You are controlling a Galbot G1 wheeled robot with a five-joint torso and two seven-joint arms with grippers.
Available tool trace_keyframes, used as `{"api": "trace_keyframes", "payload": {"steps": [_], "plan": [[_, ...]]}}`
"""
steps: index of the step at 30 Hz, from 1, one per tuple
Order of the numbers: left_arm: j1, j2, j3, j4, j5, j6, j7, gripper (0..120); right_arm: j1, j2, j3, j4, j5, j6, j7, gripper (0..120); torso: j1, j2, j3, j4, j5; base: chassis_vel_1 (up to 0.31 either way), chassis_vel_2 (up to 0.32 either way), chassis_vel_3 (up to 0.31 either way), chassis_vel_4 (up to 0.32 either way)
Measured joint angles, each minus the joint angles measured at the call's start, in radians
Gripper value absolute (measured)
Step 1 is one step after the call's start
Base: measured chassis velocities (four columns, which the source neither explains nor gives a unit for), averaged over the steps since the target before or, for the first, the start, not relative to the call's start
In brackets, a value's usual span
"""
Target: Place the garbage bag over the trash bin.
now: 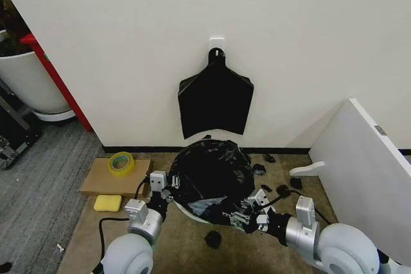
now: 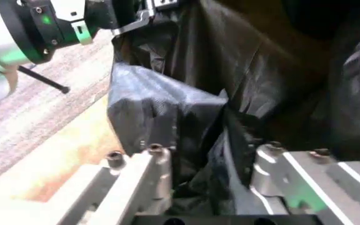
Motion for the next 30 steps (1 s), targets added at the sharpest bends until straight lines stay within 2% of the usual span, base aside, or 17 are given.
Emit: {"api": "trace_keyframes", "payload": {"steps": [2,6,10,17,24,30], "plan": [[0.000,0.000,0.000,0.000,-0.002,0.004,-0.003,0,-0.002,0.001,-0.005,-0.003,-0.011,0.017,-0.002,14,0.000,0.000,0.000,0.0000,0.0001,0.000,0.000,0.000,0.000],[-0.008,-0.003,-0.002,0.000,-0.033,0.021,-0.015,0,-0.005,0.002,-0.022,-0.012,-0.052,0.080,-0.013,0,0.000,0.000,0.000,0.0000,0.0001,0.000,0.000,0.000,0.000],[-0.017,-0.006,-0.002,0.000,-0.068,0.039,-0.026,0,-0.011,-0.001,-0.025,-0.014,-0.081,0.118,-0.027,0,0.000,0.000,0.000,0.0000,0.0001,0.000,0.000,0.000,0.000],[-0.080,-0.036,-0.003,0.030,-0.227,0.092,-0.095,0,-0.048,-0.013,-0.025,-0.021,-0.188,0.253,-0.134,0,0.000,0.000,0.000,0.0000,0.0001,0.000,0.000,0.000,0.000],[-0.140,-0.049,-0.010,0.034,-0.386,0.128,-0.169,0,-0.062,-0.013,-0.042,-0.060,-0.267,0.326,-0.203,0,0.000,0.000,0.000,0.0000,0.0001,0.000,0.000,0.000,0.000],[-0.162,-0.050,-0.013,0.041,-0.414,0.134,-0.183,0,-0.054,0.001,-0.058,-0.089,-0.322,0.348,-0.217,0,0.000,0.000,0.000,0.0000,0.0000,0.000,0.000,0.000,0.000]]}}
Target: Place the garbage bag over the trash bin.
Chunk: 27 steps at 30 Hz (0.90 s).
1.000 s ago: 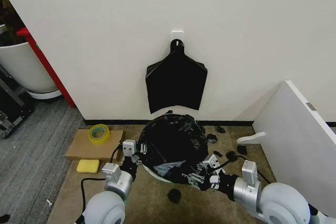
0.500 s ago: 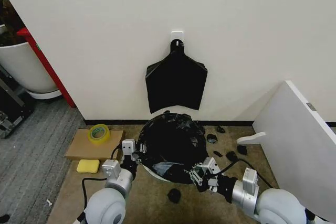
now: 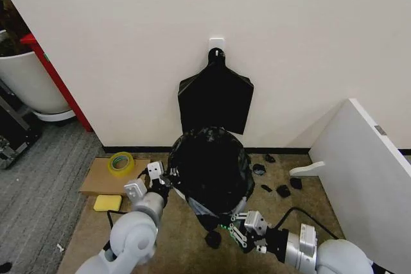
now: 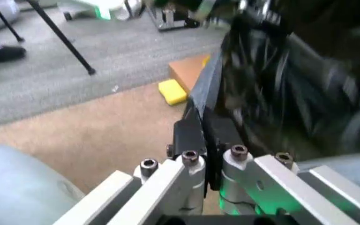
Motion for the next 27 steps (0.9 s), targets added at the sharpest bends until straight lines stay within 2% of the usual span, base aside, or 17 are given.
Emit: {"api": "trace_keyframes", "payload": {"steps": [7,10,13,15,19,27], "plan": [[-0.043,-0.014,-0.001,-0.007,-0.104,0.019,-0.054,0,0.037,0.051,-0.016,-0.088,-0.083,0.032,-0.021,0,0.000,0.000,0.000,0.0000,0.0002,0.000,0.000,0.000,0.000],[-0.067,-0.027,-0.003,-0.034,-0.234,0.051,-0.114,0,0.055,0.113,-0.039,-0.144,-0.136,0.049,0.001,0,0.000,0.000,0.000,0.0000,-0.0001,0.000,0.000,0.000,0.000],[-0.071,-0.022,-0.005,-0.053,-0.299,0.102,-0.154,0,0.072,0.169,-0.054,-0.182,-0.177,0.051,0.038,0,0.000,0.000,0.000,-0.0001,0.0001,0.000,0.000,0.000,0.000],[-0.069,-0.017,-0.010,-0.058,-0.320,0.117,-0.169,0,0.076,0.179,-0.054,-0.195,-0.188,0.052,0.052,0,0.000,0.000,0.000,0.0001,0.0001,0.000,0.000,0.000,0.000],[-0.042,0.017,-0.035,-0.100,-0.418,0.201,-0.227,0,0.078,0.184,-0.038,-0.268,-0.242,0.082,0.129,0,0.000,0.000,0.000,0.0001,0.0002,0.000,0.000,0.000,0.000],[-0.033,0.013,-0.035,-0.112,-0.432,0.212,-0.235,0,0.047,0.165,-0.031,-0.249,-0.243,0.094,0.124,0,0.000,0.000,0.000,-0.0002,0.0000,0.000,0.000,0.000,0.000]]}}
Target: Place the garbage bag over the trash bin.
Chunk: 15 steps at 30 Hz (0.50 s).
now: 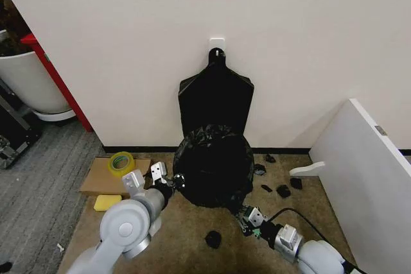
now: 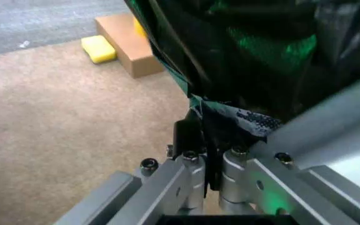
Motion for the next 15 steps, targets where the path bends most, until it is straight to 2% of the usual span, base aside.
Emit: {"api": "trace_keyframes", "payload": {"steps": [3,8,10,14,15], "plan": [[0.003,-0.002,0.001,0.000,0.005,-0.005,0.001,0,-0.012,-0.006,0.003,0.016,0.008,0.015,-0.015,1,0.000,0.000,0.000,0.0001,0.0001,0.000,0.000,0.000,0.000],[0.011,-0.008,0.000,0.010,0.020,-0.033,0.004,0,-0.043,-0.028,0.029,0.040,0.034,0.068,-0.097,24,0.000,0.000,0.000,0.0002,0.0001,0.000,0.000,0.000,0.000],[0.012,-0.008,0.000,0.011,0.020,-0.036,0.004,0,-0.047,-0.030,0.033,0.040,0.037,0.074,-0.108,26,0.000,0.000,0.000,0.0001,0.0001,0.000,0.000,0.000,0.000],[0.011,-0.012,-0.002,0.019,0.021,-0.059,0.004,0,-0.065,-0.039,0.057,0.035,0.054,0.098,-0.193,41,0.000,0.000,0.000,0.0002,0.0001,0.000,0.000,0.000,0.000],[0.008,-0.013,-0.003,0.023,0.021,-0.068,0.003,0,-0.069,-0.040,0.064,0.031,0.054,0.106,-0.208,48,0.000,0.000,0.000,0.0002,0.0001,0.000,0.000,0.000,0.000]]}}
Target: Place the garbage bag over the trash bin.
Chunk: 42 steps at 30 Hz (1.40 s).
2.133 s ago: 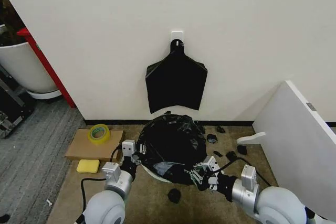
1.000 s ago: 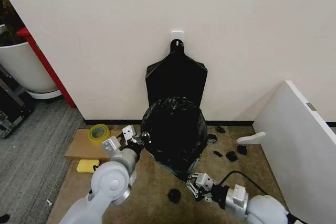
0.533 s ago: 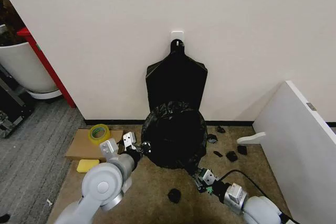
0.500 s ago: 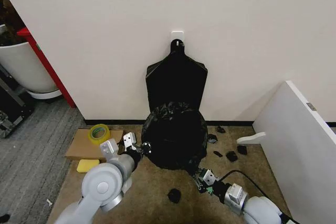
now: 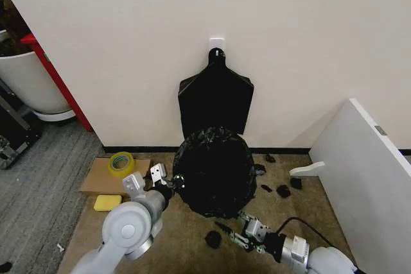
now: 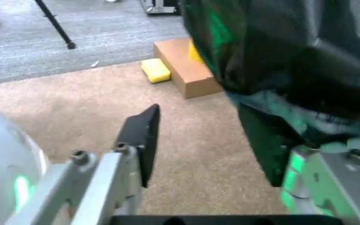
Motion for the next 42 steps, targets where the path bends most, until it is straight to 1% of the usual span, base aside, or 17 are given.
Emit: {"api": "trace_keyframes", "payload": {"steps": [1,3,9,10,13,15,17,19,21,23,25,29,33,34,39,41,42], "plan": [[-0.003,0.000,-0.002,0.004,0.000,-0.006,-0.001,0,-0.003,0.000,0.004,-0.003,0.002,0.007,-0.004,52,0.000,0.000,0.000,0.0000,0.0001,0.000,0.000,0.000,0.000],[-0.004,0.000,-0.002,0.005,0.000,-0.008,-0.001,0,-0.004,0.000,0.005,-0.003,0.002,0.008,-0.004,54,0.000,0.000,0.000,0.0000,0.0001,0.000,0.000,0.000,0.000],[-0.016,0.003,-0.004,0.038,0.044,-0.062,0.001,0,-0.048,-0.010,0.058,0.030,0.052,0.016,-0.008,81,0.000,0.000,0.000,0.0000,0.0001,0.000,0.000,0.000,0.000],[-0.016,0.003,-0.004,0.038,0.044,-0.062,0.001,0,-0.048,-0.010,0.058,0.030,0.052,0.016,-0.008,81,0.000,0.000,0.000,0.0000,0.0001,0.000,0.000,0.000,0.000],[-0.020,0.002,0.003,0.059,0.103,-0.090,0.021,0,-0.088,-0.027,0.110,0.066,0.087,-0.049,-0.025,91,0.000,0.000,0.000,0.0002,-0.0001,0.000,0.000,0.000,0.000],[-0.027,-0.004,0.021,0.075,0.171,-0.115,0.054,0,-0.134,-0.038,0.158,0.091,0.125,-0.154,0.046,98,0.000,0.000,0.000,0.0000,-0.0001,0.000,0.000,0.000,0.000],[-0.028,-0.006,0.027,0.079,0.194,-0.119,0.063,0,-0.145,-0.041,0.163,0.098,0.136,-0.177,0.081,96,0.000,0.000,0.000,0.0000,0.0000,0.000,0.000,0.000,0.000],[-0.029,-0.012,0.042,0.091,0.275,-0.132,0.094,0,-0.174,-0.044,0.170,0.128,0.166,-0.245,0.189,90,0.000,0.000,0.000,-0.0002,0.0000,0.000,0.000,0.000,0.000],[-0.026,-0.017,0.056,0.109,0.367,-0.146,0.128,0,-0.205,-0.043,0.170,0.196,0.207,-0.319,0.338,82,0.000,0.000,0.000,-0.0002,0.0002,0.000,0.000,0.000,0.000],[-0.007,-0.022,0.067,0.139,0.471,-0.166,0.163,0,-0.243,-0.036,0.195,0.334,0.255,-0.446,0.456,72,0.000,0.000,0.000,0.0000,-0.0001,0.000,0.000,0.000,0.000],[-0.004,-0.023,0.068,0.143,0.487,-0.170,0.168,0,-0.247,-0.035,0.199,0.357,0.262,-0.463,0.467,71,0.000,0.000,0.000,0.0000,-0.0002,0.000,0.000,0.000,0.000],[0.007,-0.051,0.097,0.174,0.580,-0.185,0.188,0,-0.266,-0.032,0.235,0.519,0.352,-0.669,0.573,51,0.000,0.000,0.000,0.0001,-0.0003,0.000,0.000,0.000,0.000],[-0.003,-0.070,0.142,0.188,0.638,-0.187,0.199,0,-0.236,-0.031,0.210,0.532,0.422,-0.723,0.647,41,0.000,0.000,0.000,-0.0001,0.0002,0.000,0.000,0.000,0.000],[-0.009,-0.078,0.177,0.192,0.673,-0.188,0.208,0,-0.204,-0.025,0.190,0.533,0.462,-0.742,0.688,35,0.000,0.000,0.000,0.0000,0.0001,0.000,0.000,0.000,0.000],[-0.013,-0.081,0.269,0.197,0.765,-0.191,0.251,0,-0.130,0.014,0.147,0.531,0.480,-0.763,0.732,14,0.000,0.000,0.000,0.0003,0.0002,0.000,0.000,0.000,0.000],[-0.015,-0.080,0.278,0.198,0.769,-0.191,0.252,0,-0.128,0.018,0.146,0.531,0.480,-0.764,0.736,12,0.000,0.000,0.000,0.0004,0.0002,0.000,0.000,0.000,0.000],[-0.043,-0.077,0.329,0.206,0.773,-0.187,0.253,0,-0.129,0.046,0.146,0.526,0.478,-0.767,0.765,5,0.000,0.000,0.000,0.0006,0.0003,0.000,0.000,0.000,0.000]]}}
